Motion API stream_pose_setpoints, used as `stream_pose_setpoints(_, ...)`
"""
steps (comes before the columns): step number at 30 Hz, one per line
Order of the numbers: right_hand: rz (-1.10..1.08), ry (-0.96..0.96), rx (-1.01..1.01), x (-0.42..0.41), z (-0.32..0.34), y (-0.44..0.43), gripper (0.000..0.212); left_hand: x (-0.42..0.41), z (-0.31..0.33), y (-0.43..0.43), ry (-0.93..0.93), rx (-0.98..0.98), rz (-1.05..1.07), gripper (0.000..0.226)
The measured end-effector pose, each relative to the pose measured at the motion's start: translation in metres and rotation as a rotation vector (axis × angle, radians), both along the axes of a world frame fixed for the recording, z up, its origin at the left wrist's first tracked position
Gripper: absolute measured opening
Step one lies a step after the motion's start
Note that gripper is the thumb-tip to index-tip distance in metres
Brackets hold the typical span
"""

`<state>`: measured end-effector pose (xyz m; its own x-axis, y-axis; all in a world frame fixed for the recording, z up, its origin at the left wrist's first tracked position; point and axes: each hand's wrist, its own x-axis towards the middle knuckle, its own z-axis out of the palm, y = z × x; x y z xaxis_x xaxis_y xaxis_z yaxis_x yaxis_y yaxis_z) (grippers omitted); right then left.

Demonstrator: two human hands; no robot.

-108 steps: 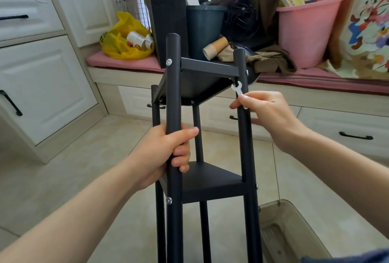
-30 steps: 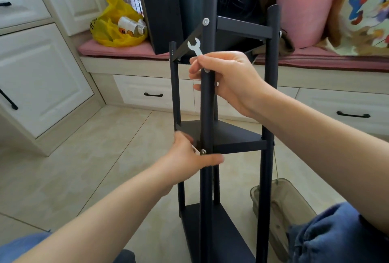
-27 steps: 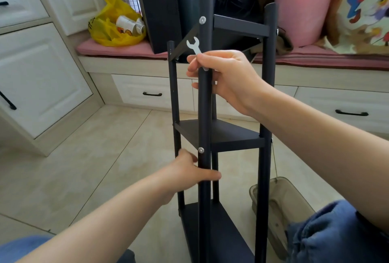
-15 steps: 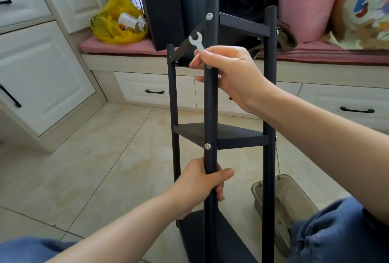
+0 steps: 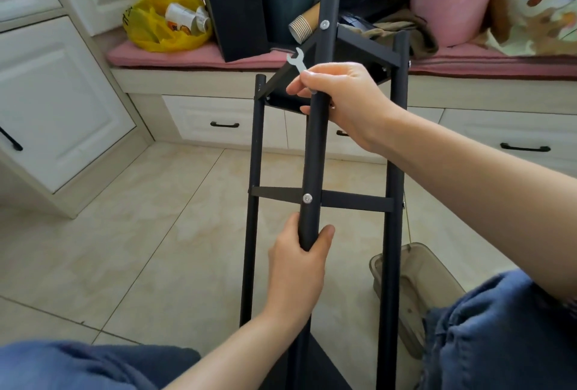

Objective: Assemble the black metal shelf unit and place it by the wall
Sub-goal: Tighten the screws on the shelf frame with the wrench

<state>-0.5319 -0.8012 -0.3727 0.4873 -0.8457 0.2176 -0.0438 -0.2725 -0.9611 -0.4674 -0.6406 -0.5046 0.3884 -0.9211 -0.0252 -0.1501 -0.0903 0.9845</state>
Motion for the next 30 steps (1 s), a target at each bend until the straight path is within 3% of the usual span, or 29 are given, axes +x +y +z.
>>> stream_pose_setpoints(13,-0.132,0.283,-0.059,-0.034,-0.022,0.015,0.027,0.019,-0.005,-0.007,-0.147,-0.040,0.099,0.027)
stream_pose_setpoints(18,-0.059,0.448,0.018,-0.045,-0.042,0.041,0.026,0.026,-0.011,-0.006,-0.118,0.026,0.137,0.042)
stream_pose_setpoints(23,-0.011,0.624,0.046,-0.046,-0.064,0.062,0.026,0.035,-0.014,-0.010,-0.136,0.022,0.197,0.038)
stream_pose_setpoints(30,-0.030,0.600,0.202,-0.027,-0.101,0.084,0.023,0.044,-0.016,-0.010,-0.189,0.007,0.253,0.046)
